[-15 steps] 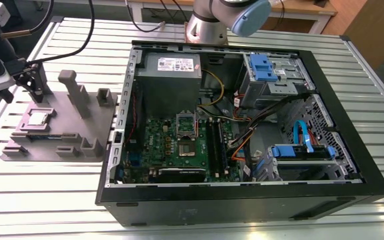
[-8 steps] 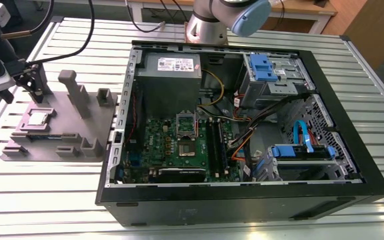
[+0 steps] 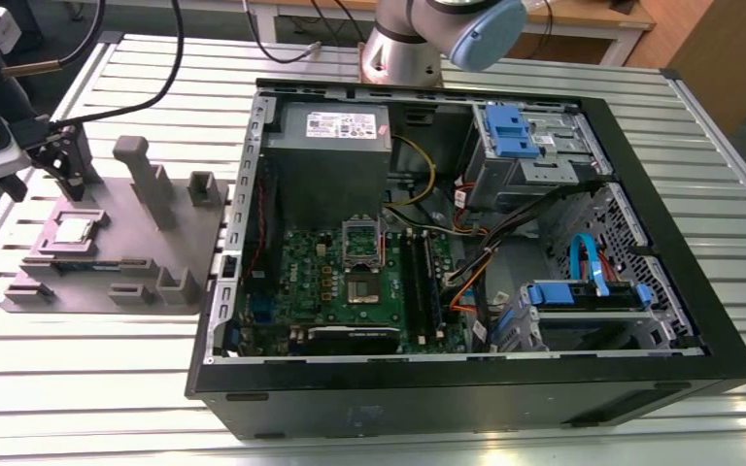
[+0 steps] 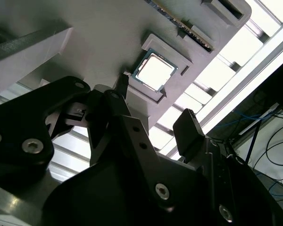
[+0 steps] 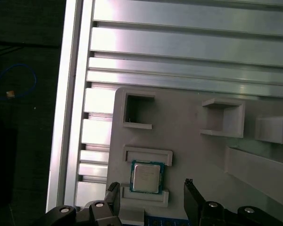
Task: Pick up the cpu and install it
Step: 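Pick up the cpu and move it towards the insertion slot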
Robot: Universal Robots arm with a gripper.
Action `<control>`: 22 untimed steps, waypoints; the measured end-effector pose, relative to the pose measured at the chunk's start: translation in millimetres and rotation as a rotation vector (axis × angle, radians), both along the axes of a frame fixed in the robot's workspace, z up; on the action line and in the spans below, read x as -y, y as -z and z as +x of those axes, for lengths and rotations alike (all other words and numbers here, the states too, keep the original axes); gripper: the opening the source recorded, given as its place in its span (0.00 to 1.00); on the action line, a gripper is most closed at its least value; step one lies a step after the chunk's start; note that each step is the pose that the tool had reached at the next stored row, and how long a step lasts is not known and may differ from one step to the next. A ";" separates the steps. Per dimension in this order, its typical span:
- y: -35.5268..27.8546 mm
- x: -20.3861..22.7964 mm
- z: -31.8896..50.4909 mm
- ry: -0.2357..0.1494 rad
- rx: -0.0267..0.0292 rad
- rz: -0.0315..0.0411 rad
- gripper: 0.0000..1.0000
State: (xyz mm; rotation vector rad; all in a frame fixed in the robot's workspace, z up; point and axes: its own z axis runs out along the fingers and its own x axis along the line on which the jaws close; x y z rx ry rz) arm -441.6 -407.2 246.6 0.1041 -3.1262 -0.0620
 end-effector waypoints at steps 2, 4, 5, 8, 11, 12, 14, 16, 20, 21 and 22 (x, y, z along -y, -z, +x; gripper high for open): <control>0.0 0.0 0.0 0.000 0.0000 0.0000 0.65; 0.0 0.0 0.0 0.000 0.0000 0.0000 0.65; 0.2 0.0 0.0 0.000 0.0001 0.0000 0.65; 2.2 0.0 0.0 0.000 0.0002 0.0001 0.65; 6.1 0.7 -0.1 0.000 0.0000 0.0001 0.65; 7.1 1.3 -0.1 0.000 -0.0002 -0.0001 0.65; 9.6 2.8 0.0 0.000 0.0001 0.0001 0.65; 11.9 3.2 -0.1 0.000 0.0001 0.0004 0.65; 14.4 3.3 -0.1 0.000 -0.0001 0.0008 0.65; 14.7 3.4 -0.1 0.000 -0.0002 0.0014 0.65; 15.2 3.4 0.0 0.000 -0.0001 0.0040 0.65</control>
